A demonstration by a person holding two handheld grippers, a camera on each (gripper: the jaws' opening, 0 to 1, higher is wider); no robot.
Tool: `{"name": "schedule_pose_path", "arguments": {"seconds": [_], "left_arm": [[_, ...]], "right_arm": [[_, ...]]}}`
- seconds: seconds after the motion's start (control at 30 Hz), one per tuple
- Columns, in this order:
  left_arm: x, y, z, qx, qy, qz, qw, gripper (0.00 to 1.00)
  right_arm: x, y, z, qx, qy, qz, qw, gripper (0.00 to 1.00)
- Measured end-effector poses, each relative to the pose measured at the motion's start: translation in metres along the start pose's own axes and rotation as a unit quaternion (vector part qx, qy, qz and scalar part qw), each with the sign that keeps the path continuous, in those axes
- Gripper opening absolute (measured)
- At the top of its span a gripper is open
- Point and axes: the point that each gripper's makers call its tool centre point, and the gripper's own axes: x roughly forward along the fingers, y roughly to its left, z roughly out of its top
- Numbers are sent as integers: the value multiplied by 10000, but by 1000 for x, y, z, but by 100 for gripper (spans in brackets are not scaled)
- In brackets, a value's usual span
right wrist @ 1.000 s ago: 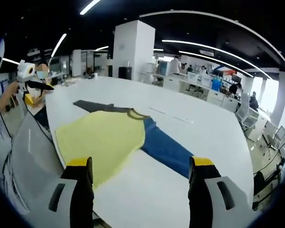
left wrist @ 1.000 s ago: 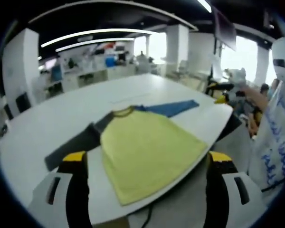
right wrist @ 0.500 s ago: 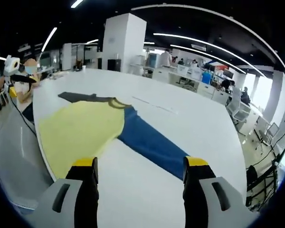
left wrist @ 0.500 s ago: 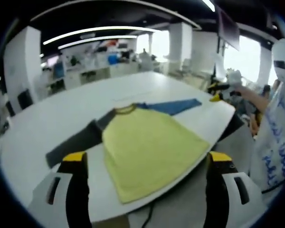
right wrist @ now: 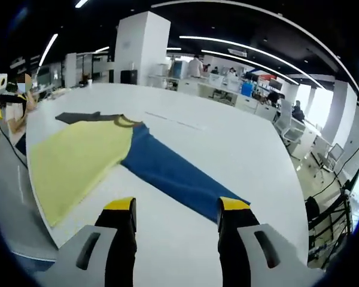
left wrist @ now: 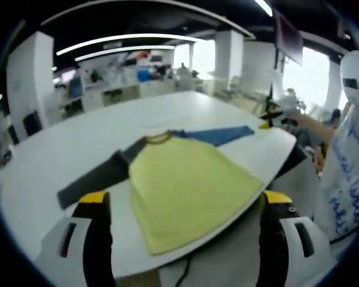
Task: Fold the garment on the visible template until the final outline fits inside the template.
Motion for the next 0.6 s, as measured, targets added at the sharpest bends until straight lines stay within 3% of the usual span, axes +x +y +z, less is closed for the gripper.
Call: {"name": "schedule_pose_path", "arguments": {"seconds": [0.17, 0.3, 0.6], "left_arm": [[0, 0, -1, -36, 12, -6, 10000, 99], [0, 0, -4, -18, 73, -4, 10000, 99], [1, -2, -4, -66, 100, -21, 9999, 99]], "right_arm": [[8, -21, -5, 145, 17, -239, 9996, 45], [18, -37, -23, 108, 377, -248, 9989, 44], [37, -70, -36, 195, 496, -451, 9976, 40]]}}
